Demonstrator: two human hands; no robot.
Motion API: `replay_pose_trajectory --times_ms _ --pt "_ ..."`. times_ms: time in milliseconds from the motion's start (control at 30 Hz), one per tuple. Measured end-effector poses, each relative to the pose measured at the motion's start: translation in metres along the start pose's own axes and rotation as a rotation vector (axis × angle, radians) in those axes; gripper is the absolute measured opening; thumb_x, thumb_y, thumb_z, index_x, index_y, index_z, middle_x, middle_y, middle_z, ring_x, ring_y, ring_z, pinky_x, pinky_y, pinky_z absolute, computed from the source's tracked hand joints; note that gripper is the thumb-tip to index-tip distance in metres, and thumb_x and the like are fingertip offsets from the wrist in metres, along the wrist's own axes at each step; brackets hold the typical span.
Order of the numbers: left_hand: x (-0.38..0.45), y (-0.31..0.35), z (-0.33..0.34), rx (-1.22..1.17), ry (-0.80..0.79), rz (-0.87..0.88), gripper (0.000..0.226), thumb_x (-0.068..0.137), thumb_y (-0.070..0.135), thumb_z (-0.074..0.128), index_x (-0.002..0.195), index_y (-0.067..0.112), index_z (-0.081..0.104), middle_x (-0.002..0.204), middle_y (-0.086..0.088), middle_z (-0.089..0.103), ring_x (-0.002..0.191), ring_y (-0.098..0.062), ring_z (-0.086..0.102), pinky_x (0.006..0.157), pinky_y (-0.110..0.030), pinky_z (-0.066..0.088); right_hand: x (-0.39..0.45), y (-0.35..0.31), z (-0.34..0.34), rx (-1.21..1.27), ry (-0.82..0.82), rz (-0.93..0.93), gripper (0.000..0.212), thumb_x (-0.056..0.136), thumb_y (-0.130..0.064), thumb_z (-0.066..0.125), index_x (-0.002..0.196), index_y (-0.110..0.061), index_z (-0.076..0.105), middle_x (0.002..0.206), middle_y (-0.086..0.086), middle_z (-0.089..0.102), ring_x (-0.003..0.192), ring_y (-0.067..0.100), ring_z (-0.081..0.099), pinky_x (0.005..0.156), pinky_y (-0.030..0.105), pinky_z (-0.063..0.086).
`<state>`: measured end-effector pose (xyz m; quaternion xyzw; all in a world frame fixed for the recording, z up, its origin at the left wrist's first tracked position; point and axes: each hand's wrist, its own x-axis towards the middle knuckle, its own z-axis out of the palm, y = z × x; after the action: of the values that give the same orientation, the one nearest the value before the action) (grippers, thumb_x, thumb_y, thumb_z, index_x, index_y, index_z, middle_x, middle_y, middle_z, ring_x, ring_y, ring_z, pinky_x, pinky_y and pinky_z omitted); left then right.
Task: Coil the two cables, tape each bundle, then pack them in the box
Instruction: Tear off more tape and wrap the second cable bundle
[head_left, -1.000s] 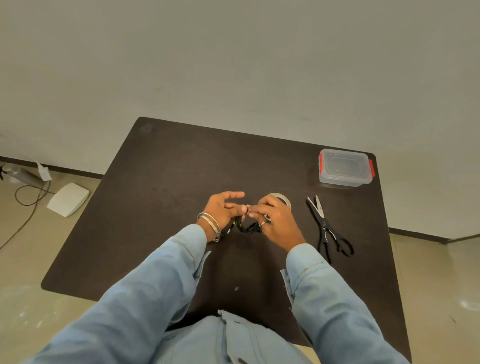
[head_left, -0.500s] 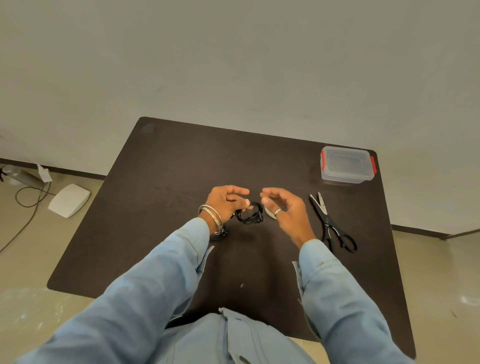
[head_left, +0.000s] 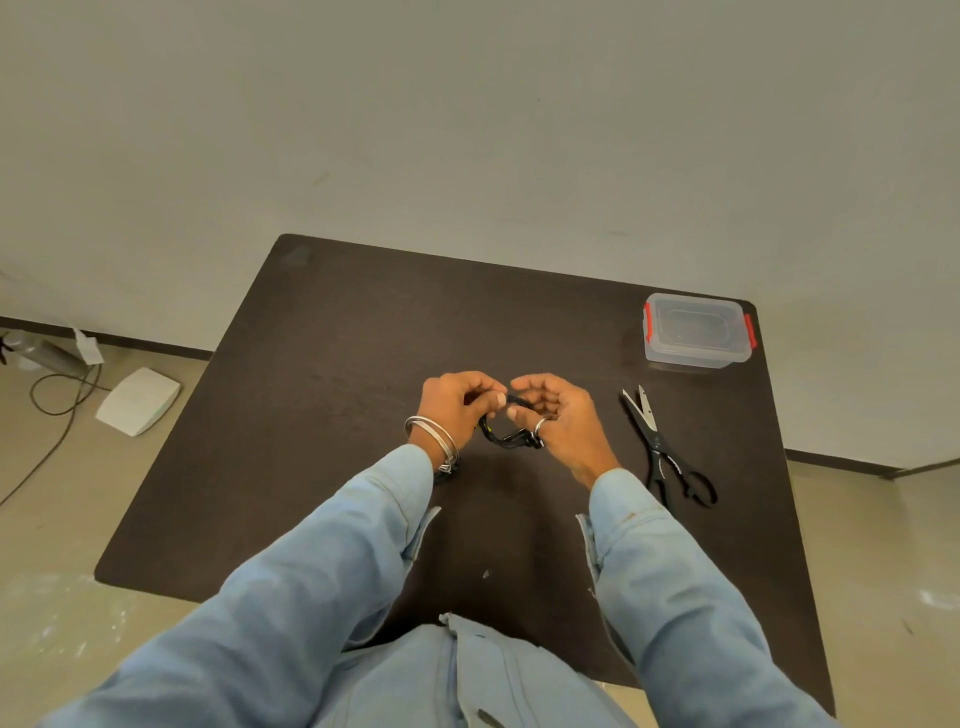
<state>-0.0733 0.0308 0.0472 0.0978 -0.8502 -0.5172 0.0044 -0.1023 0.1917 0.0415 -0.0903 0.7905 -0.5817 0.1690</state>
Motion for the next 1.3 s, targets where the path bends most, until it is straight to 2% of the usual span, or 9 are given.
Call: replay_pose_trajectory --times_ms 133,267,433,567,700,867,1033,1200,1300 --pt "0.0 0.002 0.003 0.055 -0.008 0.036 0.012 0.086 0.011 0.065 0.095 0.009 0.073 0.085 -0.002 0.07 0.076 -0.008 0.06 0.068 0.001 0.042 -0.001 -0.001 0.002 -0.058 -0.014 0.047 0.038 0.075 -0.008 0.079 0.11 -0.008 0.066 0.092 0.0 0.072 0.086 0.006 0.069 0.082 0.023 0.056" --pt "-0.001 0.002 0.008 0.012 -0.032 0.017 0.012 0.085 0.009 0.064 0.092 0.012 0.073 0.08 -0.001 0.069 0.073 -0.009 0.061 0.071 -0.005 0.046 -0.001 -0.005 0.005 -0.272 0.091 -0.011 0.017 0.08 -0.002 0.072 0.096 -0.005 0.072 0.073 -0.018 0.059 0.066 -0.004 0.06 0.063 0.002 0.043" --pt "0.0 -0.007 0.007 -0.235 -0.079 -0.11 0.017 0.085 0.006 0.065 0.084 0.02 0.074 0.071 -0.009 0.07 0.065 -0.019 0.065 0.075 -0.037 0.057 -0.001 0.003 0.01 -0.433 0.214 -0.106 0.017 0.078 -0.001 0.07 0.091 -0.01 0.074 0.085 0.004 0.066 0.08 0.016 0.057 0.074 0.023 0.047" --pt "0.0 -0.006 0.006 -0.359 -0.117 -0.154 0.013 0.084 0.003 0.066 0.084 0.013 0.073 0.071 -0.01 0.07 0.061 -0.018 0.063 0.069 -0.033 0.055 -0.006 0.008 0.017 -0.423 0.312 -0.19 0.018 0.078 0.001 0.068 0.09 -0.011 0.075 0.084 0.005 0.07 0.077 0.011 0.057 0.073 0.01 0.043" --pt "-0.002 -0.001 0.005 -0.437 -0.146 -0.177 0.011 0.081 -0.002 0.066 0.091 -0.002 0.071 0.069 -0.008 0.07 0.056 -0.013 0.061 0.061 -0.023 0.054 -0.009 0.007 0.02 -0.311 0.33 -0.162 0.02 0.08 0.005 0.066 0.093 -0.007 0.075 0.086 0.006 0.072 0.077 0.008 0.059 0.073 -0.001 0.042" --pt "-0.004 -0.004 0.006 -0.445 -0.131 -0.18 0.015 0.079 -0.003 0.069 0.094 -0.002 0.071 0.071 -0.009 0.07 0.056 -0.011 0.063 0.064 -0.021 0.055 -0.007 0.005 0.012 -0.059 0.206 0.072 0.042 0.082 0.006 0.065 0.119 -0.013 0.062 0.088 -0.007 0.07 0.084 0.004 0.066 0.08 0.016 0.052" --pt "-0.003 -0.006 0.006 -0.481 -0.137 -0.19 0.019 0.078 -0.005 0.069 0.089 0.011 0.069 0.07 0.001 0.073 0.06 -0.011 0.066 0.067 -0.026 0.056 -0.006 0.005 0.001 0.35 0.093 0.239 0.064 0.078 0.016 0.063 0.132 -0.016 0.048 0.104 0.014 0.07 0.102 0.024 0.066 0.092 0.034 0.052" --pt "0.0 -0.007 0.006 -0.539 -0.124 -0.224 0.03 0.078 -0.005 0.069 0.092 0.016 0.052 0.079 -0.01 0.072 0.06 -0.014 0.067 0.069 -0.034 0.056 -0.008 0.006 -0.009 0.622 -0.019 0.353 0.054 0.084 0.008 0.058 0.131 -0.017 0.049 0.099 0.015 0.071 0.096 0.03 0.066 0.099 0.042 0.042" --pt "0.002 -0.008 0.005 -0.503 -0.149 -0.195 0.033 0.078 -0.006 0.068 0.093 0.018 0.05 0.084 -0.013 0.072 0.062 -0.014 0.067 0.07 -0.032 0.053 -0.008 0.002 -0.011 0.655 -0.054 0.403 0.037 0.092 -0.011 0.057 0.129 -0.015 0.052 0.087 0.004 0.073 0.087 0.028 0.067 0.089 0.043 0.046"
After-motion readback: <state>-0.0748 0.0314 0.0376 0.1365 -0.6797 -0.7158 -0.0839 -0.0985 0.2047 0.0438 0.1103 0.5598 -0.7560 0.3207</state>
